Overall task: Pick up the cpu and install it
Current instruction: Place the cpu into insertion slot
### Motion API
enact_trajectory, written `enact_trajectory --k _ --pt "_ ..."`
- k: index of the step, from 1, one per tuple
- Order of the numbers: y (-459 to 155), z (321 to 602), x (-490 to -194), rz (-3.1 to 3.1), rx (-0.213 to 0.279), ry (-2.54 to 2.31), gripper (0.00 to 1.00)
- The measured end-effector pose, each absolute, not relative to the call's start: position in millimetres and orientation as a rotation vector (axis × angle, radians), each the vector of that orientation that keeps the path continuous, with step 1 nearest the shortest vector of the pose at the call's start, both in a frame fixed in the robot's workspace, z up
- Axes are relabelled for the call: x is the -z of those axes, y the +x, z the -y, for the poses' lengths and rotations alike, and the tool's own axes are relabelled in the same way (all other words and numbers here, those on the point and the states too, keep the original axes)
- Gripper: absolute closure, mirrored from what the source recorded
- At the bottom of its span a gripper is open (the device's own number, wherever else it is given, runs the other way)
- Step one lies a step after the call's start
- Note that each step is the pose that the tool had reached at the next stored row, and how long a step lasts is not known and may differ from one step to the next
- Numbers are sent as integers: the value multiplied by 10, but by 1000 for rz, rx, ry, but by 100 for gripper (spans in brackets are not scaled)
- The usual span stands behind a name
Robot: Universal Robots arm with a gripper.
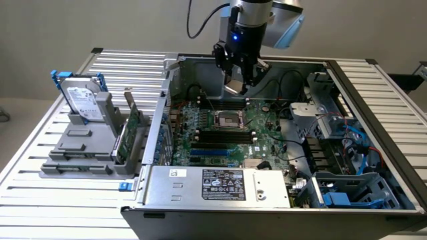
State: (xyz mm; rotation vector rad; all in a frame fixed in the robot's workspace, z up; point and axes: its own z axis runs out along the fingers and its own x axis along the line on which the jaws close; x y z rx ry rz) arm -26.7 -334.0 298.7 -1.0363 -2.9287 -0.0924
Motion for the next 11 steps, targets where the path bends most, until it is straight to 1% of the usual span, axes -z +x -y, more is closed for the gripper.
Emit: enact_trajectory --k 11 --pt "-267 3340 -2911 2793 99 -1376 45"
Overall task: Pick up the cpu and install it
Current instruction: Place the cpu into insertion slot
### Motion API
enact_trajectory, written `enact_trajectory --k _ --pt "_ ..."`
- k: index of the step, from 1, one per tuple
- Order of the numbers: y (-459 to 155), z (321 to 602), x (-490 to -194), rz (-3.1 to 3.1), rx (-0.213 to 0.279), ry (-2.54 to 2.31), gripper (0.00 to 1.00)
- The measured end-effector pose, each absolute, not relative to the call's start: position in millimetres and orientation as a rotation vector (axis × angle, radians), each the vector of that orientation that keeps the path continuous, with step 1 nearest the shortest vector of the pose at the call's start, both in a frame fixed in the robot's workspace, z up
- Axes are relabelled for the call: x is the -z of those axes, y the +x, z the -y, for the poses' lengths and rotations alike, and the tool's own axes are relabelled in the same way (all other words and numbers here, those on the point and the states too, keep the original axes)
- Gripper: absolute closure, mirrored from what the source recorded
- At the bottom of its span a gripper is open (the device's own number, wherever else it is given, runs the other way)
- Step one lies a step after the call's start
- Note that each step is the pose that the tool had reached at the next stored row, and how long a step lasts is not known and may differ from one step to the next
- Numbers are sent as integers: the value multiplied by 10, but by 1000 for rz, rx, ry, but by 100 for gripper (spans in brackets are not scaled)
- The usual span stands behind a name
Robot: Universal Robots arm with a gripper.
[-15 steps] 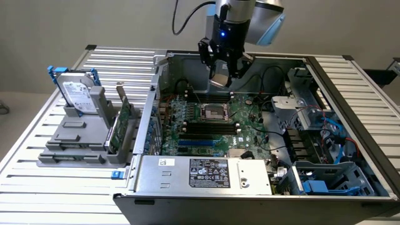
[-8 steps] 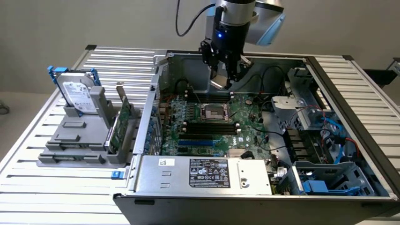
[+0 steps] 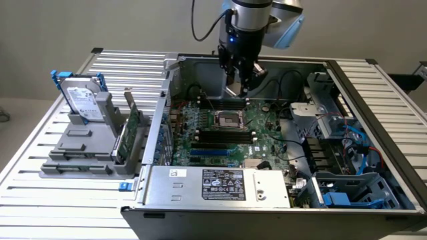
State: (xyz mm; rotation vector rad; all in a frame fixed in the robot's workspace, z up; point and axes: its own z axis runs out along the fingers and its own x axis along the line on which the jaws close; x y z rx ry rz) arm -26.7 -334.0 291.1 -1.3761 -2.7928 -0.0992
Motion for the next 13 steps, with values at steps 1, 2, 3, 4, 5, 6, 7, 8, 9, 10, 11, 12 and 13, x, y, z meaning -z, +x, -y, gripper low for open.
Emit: enact_trajectory --k 1,2,3,4,5,6,7,8,9,10,11,12,13 --pt "-267 3341 -2905 2781 100 -1401 45" --pt "-268 3340 -2899 2769 100 -1427 45" --pt "-267 3340 -2892 2756 100 -1452 45" --pt "-267 3340 -2886 2744 101 -1477 45" --pt "-267 3341 -2880 2731 101 -1502 45" --pt "-267 3340 -2873 2716 101 -1529 45" --pt "-267 3340 -2867 2703 102 -1553 45" --pt "-267 3340 -2861 2690 102 -1577 45" --pt "-267 3340 -2855 2676 102 -1601 45" --pt "-267 3340 -2848 2662 103 -1627 45" --pt "-267 3340 -2842 2648 103 -1650 45" --pt "-267 3340 -2835 2632 103 -1676 45" --pt "-267 3340 -2829 2617 104 -1700 45"
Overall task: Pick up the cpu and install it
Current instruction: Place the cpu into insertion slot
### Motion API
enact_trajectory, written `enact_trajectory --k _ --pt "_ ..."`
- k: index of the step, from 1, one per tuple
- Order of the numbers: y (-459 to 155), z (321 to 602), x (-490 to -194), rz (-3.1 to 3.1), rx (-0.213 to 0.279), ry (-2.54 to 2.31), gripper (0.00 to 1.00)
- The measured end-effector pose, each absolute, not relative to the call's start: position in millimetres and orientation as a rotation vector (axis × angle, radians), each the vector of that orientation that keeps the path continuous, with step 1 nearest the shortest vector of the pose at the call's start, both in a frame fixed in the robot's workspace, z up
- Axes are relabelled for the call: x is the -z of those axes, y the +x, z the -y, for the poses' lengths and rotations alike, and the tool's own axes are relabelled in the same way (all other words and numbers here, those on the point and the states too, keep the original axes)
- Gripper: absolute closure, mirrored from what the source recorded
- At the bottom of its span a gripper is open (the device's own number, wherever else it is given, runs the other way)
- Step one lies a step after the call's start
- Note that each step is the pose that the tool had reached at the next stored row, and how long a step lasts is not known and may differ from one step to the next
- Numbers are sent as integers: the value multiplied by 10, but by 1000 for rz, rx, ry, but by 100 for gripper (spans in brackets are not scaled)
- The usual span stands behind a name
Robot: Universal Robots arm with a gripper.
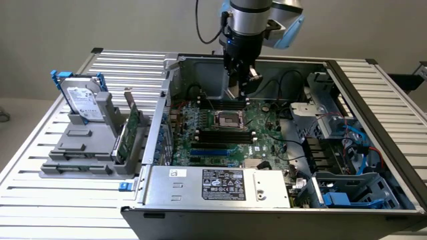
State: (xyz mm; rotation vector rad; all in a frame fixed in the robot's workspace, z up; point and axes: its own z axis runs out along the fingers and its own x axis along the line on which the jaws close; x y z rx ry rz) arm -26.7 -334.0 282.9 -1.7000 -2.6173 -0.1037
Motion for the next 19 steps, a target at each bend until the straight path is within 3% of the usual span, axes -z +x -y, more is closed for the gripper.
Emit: enact_trajectory --k 19 --pt "-267 3340 -2722 2294 105 -2131 45"
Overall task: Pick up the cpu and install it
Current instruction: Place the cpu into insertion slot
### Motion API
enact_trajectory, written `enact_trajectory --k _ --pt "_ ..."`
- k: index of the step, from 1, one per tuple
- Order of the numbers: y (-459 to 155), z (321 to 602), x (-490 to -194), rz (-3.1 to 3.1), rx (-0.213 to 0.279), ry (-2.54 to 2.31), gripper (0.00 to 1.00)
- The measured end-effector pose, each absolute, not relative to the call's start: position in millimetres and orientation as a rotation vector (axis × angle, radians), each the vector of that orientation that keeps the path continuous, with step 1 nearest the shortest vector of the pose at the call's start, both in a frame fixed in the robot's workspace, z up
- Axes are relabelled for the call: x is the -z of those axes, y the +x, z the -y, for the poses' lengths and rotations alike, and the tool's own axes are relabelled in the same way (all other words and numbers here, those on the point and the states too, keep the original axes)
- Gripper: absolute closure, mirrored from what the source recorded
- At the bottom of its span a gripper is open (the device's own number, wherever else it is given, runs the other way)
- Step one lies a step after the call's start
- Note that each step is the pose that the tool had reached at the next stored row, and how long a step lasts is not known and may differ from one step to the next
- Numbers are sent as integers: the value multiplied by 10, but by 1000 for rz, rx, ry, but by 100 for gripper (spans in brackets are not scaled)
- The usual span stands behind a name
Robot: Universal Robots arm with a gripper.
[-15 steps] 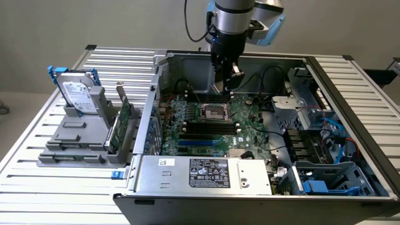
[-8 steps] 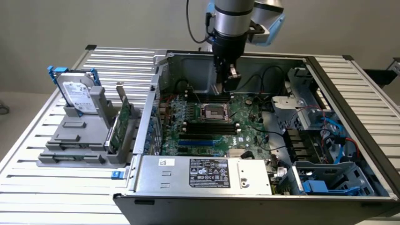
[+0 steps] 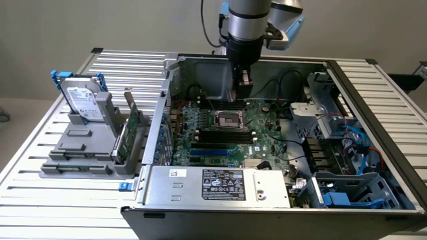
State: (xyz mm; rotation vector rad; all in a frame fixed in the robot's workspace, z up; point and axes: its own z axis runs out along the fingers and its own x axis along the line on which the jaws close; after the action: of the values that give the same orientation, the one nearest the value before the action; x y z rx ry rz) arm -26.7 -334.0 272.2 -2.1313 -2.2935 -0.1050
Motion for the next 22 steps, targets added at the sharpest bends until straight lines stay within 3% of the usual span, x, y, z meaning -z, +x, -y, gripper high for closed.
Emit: enact_trajectory --k 7,15,22 --pt "-268 3340 -2693 2164 96 -2260 45" --pt "-283 3340 -2665 2069 53 -2316 45" --pt "-364 3402 -2549 2067 54 -2318 45"
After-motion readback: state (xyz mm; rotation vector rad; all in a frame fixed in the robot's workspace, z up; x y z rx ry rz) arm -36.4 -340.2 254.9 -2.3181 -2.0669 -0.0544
